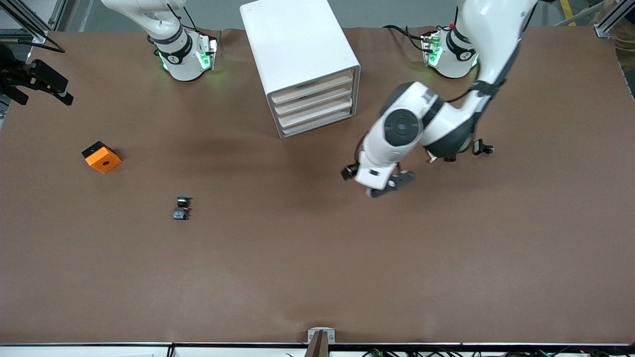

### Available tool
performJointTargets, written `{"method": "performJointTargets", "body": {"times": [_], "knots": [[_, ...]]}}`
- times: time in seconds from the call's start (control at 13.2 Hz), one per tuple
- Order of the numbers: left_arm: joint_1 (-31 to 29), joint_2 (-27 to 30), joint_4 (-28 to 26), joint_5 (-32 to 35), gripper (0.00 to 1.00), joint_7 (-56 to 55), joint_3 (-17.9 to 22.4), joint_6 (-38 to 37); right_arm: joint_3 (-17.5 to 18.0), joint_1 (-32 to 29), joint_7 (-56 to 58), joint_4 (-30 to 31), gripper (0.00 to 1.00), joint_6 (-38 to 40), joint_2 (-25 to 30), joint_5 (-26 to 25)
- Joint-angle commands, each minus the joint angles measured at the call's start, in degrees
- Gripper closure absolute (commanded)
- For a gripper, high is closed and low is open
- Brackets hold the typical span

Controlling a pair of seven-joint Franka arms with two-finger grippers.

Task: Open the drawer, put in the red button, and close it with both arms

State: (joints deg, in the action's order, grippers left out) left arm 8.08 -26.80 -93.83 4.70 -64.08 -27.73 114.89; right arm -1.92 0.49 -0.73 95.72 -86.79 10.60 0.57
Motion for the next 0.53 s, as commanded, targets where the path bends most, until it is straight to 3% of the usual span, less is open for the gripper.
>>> {"method": "performJointTargets", "body": {"times": [0.0, 0.45], "knots": [[-5.4, 6.5, 3.1, 1.3, 0.00, 1.9, -0.6, -7.8, 0.2, -0.1, -0.1, -1.8, 0.00, 0.7, -0.6, -0.8], [-16.9, 10.4, 15.6, 1.4, 0.00, 17.6, -0.5, -27.2, 0.4, -0.1, -0.1, -2.0, 0.00, 3.8, -1.0, -1.4]]}}
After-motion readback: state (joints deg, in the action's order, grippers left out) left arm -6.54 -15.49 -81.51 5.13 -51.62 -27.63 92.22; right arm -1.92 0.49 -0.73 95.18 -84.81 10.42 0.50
